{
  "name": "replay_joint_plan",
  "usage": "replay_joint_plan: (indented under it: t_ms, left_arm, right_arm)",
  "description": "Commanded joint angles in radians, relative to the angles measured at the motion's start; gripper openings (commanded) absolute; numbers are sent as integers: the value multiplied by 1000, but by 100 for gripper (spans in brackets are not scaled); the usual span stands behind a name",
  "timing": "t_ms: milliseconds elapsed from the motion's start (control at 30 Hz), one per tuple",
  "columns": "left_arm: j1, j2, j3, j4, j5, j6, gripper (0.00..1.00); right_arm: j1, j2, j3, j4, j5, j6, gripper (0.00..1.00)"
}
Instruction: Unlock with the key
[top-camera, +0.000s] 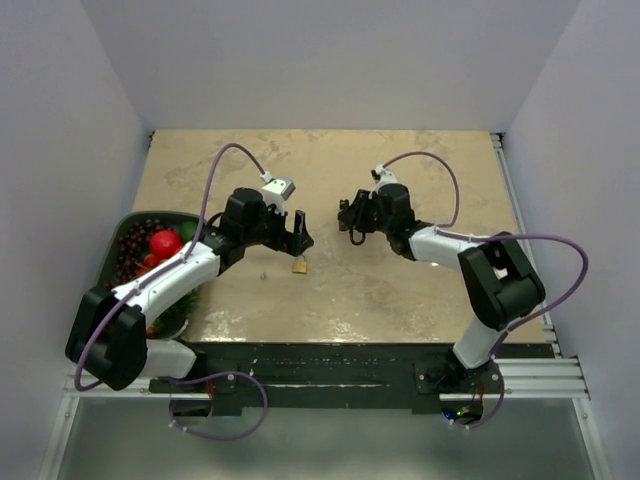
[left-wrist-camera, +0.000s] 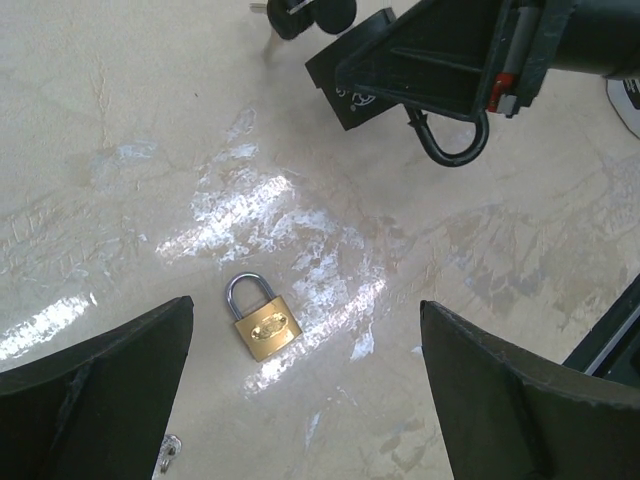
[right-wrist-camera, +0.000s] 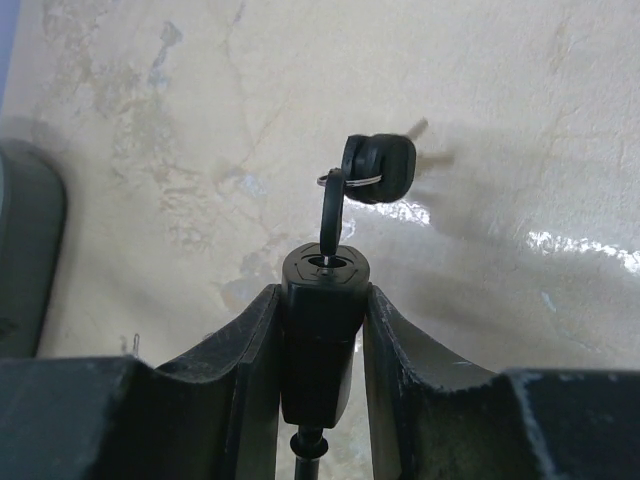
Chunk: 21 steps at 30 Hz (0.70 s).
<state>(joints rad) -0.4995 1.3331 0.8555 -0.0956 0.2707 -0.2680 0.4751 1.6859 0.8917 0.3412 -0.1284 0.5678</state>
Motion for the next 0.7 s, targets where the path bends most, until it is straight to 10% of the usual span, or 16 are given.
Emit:
replay_joint_plan:
  t_ms: [0,300,667]
  left_arm:
    - [3,-26,40,13,-8,23,99]
    - [3,-25,37,17,5,21,99]
    - [3,21,56,-24,-1,30,99]
  right_arm:
    - [-23,67,-8,142,-134,43,6]
    - [-35,78,-94,174,-139,53,10]
    - [-35,-17,-184,73,-17,3,60]
